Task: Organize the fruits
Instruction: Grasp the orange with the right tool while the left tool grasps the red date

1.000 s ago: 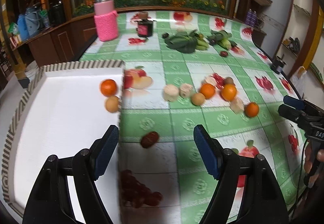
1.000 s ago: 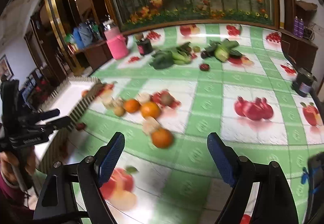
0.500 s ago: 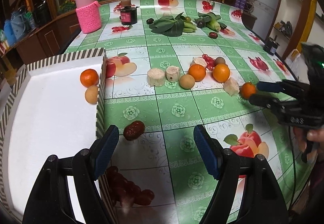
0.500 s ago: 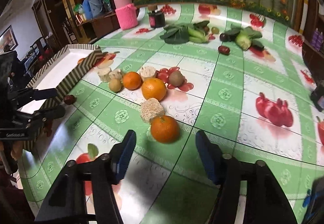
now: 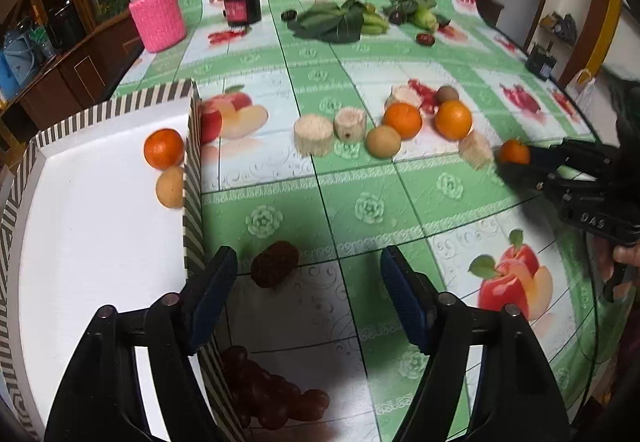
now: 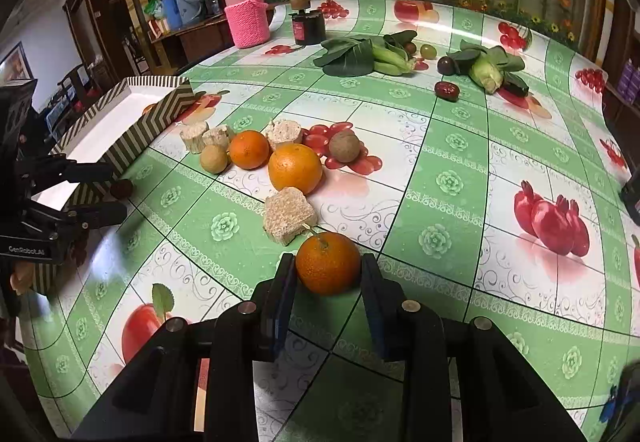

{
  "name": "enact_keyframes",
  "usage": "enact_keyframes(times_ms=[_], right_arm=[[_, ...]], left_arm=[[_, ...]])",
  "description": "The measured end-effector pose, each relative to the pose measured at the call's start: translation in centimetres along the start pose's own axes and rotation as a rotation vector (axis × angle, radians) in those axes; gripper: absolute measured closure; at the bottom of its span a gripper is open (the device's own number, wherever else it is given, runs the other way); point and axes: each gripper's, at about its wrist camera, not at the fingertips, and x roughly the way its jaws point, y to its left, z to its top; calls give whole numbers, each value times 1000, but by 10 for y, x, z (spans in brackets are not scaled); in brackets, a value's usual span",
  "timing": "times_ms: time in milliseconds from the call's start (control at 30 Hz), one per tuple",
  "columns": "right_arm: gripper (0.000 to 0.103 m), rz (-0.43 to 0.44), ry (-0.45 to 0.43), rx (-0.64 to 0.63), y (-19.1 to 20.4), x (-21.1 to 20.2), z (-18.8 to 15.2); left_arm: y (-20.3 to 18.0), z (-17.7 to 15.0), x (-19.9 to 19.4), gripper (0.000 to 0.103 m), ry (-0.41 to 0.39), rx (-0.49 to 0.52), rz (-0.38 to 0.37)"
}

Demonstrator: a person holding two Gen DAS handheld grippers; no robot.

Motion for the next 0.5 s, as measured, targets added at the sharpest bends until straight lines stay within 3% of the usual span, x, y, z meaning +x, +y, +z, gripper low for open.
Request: enact_keyframes(times_ms=[133, 167, 200, 233, 300, 500], right_arm=[[70, 13, -3, 6, -2, 0, 0], [70, 16, -4, 9, -2, 0, 0], [70, 19, -5, 11, -3, 0, -1], [70, 20, -6, 11, -3, 0, -1], [70, 20, -6, 8, -2, 0, -1], [70, 19, -8, 18, -3, -2, -1]], left_arm=[[2, -1, 3, 43, 10, 7, 39], [2, 0, 4, 50, 11, 10, 47], [2, 0, 7, 64, 24, 11, 47], [2, -1, 9, 68, 36, 6, 33], [0, -1, 9, 86, 29, 17, 9], [-2, -2, 7, 86, 16, 7, 22]])
